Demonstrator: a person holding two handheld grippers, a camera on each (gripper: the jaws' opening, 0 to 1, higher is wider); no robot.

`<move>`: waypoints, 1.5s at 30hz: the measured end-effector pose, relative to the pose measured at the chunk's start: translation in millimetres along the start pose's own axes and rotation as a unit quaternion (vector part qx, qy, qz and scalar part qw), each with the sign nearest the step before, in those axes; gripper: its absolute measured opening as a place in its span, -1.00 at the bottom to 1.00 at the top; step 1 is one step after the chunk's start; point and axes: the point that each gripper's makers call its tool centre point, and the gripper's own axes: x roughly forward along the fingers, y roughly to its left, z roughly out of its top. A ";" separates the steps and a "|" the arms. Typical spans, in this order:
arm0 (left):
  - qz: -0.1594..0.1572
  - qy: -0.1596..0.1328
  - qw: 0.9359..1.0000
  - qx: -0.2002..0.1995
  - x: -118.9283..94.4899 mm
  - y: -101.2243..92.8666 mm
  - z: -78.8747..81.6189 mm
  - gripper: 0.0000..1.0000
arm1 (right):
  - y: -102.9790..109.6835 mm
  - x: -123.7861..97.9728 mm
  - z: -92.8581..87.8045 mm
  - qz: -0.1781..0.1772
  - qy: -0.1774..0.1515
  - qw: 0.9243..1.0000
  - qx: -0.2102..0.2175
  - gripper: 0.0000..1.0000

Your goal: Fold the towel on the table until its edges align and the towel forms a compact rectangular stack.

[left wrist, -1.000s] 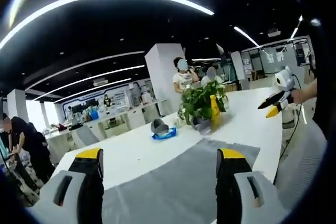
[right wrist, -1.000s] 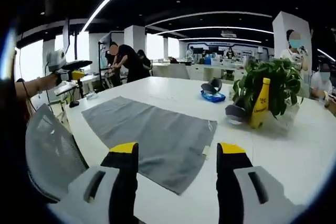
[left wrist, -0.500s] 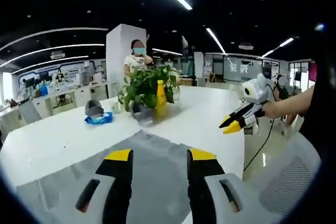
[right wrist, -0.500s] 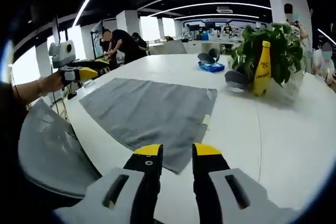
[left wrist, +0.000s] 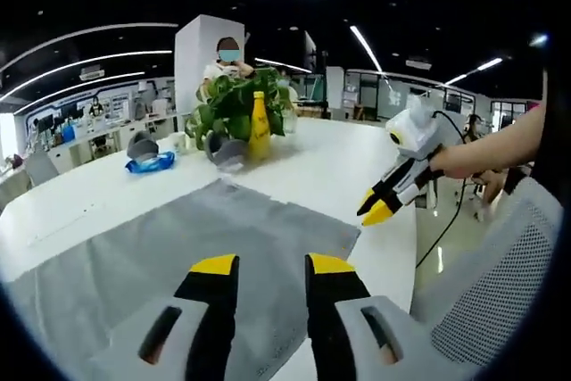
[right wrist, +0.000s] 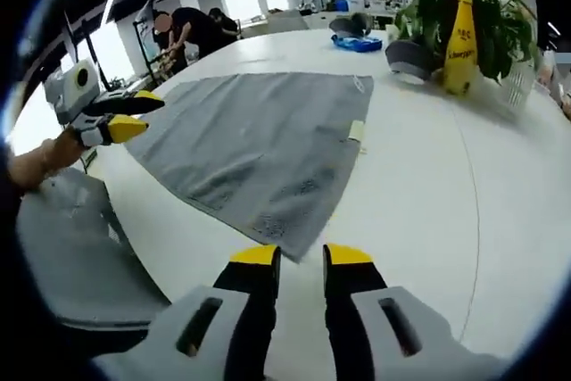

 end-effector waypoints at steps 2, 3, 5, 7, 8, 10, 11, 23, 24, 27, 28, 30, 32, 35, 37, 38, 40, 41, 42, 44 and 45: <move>-0.008 0.015 1.000 0.011 1.1 -2.8 -4.9 -0.39 | -0.9 3.1 -3.6 0.002 0.004 1.000 0.023 -0.71; -0.008 0.011 1.000 0.015 1.3 -3.4 -4.2 -0.38 | -1.8 4.5 -4.4 0.002 0.005 1.000 0.025 -0.72; -0.009 0.006 1.000 0.008 1.8 -4.8 -2.1 -0.32 | -0.8 6.4 -5.7 0.004 0.007 1.000 0.026 -0.72; -0.014 0.001 1.000 0.003 4.1 -9.1 -0.3 -0.20 | -0.5 8.4 -6.3 0.006 0.006 1.000 0.025 -0.75; -0.019 0.001 1.000 0.016 5.7 -13.4 0.0 -0.16 | 1.1 8.9 -3.4 0.012 -0.002 1.000 0.024 -0.78; -0.021 0.006 0.999 0.036 6.8 -16.5 -0.8 -0.14 | 1.2 9.8 -2.8 0.015 -0.005 0.999 0.039 -0.83; -0.026 0.007 0.999 0.042 7.6 -19.8 -1.3 -0.14 | 2.6 10.4 -3.2 0.016 -0.005 0.999 0.045 -0.86; -0.058 0.003 0.997 0.045 13.8 -40.5 0.4 -0.13 | 26.6 -14.5 27.5 0.044 -0.085 0.994 0.061 -0.99; -0.063 0.002 0.997 0.051 14.4 -44.4 0.6 -0.13 | 30.3 -16.1 29.1 0.047 -0.087 0.993 0.060 -0.99; -0.073 0.003 0.995 0.068 14.8 -52.6 0.7 -0.15 | 51.7 -21.4 39.7 0.070 -0.102 0.991 0.052 -0.99; -0.078 0.003 0.994 0.078 14.6 -56.0 1.0 -0.16 | 58.7 -23.1 42.9 0.078 -0.106 0.990 0.048 -0.99; -0.083 0.003 0.993 0.085 14.5 -59.9 1.6 -0.20 | 72.2 -24.2 49.0 0.091 -0.110 0.989 0.043 -0.99; -0.084 0.000 0.992 0.091 14.0 -60.8 3.5 -0.23 | 86.8 -24.0 54.8 0.107 -0.111 0.988 0.033 -0.99; -0.084 -0.004 0.992 0.093 13.2 -60.5 5.9 -0.29 | 100.2 -23.1 61.5 0.121 -0.113 0.986 0.024 -0.99; -0.084 -0.008 0.992 0.099 12.3 -60.6 7.9 -0.32 | 108.8 -22.3 66.9 0.132 -0.113 0.985 0.021 -0.99; -0.085 -0.009 0.991 0.101 11.8 -61.5 8.7 -0.35 | 113.7 -23.0 70.4 0.138 -0.114 0.984 0.020 -0.99; -0.086 -0.012 0.990 0.109 11.0 -63.2 10.9 -0.40 | 121.4 -24.0 75.4 0.149 -0.114 0.982 0.014 -0.99; -0.086 -0.013 0.990 0.113 10.8 -63.8 12.1 -0.42 | 123.9 -24.2 77.2 0.152 -0.113 0.982 0.011 -0.99; -0.087 -0.016 0.989 0.116 10.4 -65.5 13.8 -0.43 | 128.1 -24.7 78.9 0.157 -0.112 0.981 0.007 -0.99; -0.094 -0.024 0.987 0.126 9.0 -69.4 17.2 -0.46 | 132.6 -25.7 81.4 0.166 -0.110 0.980 0.010 -0.99; -0.102 -0.036 0.984 0.142 7.9 -74.1 22.0 -0.48 | 136.8 -27.2 83.0 0.174 -0.108 0.979 0.014 -0.99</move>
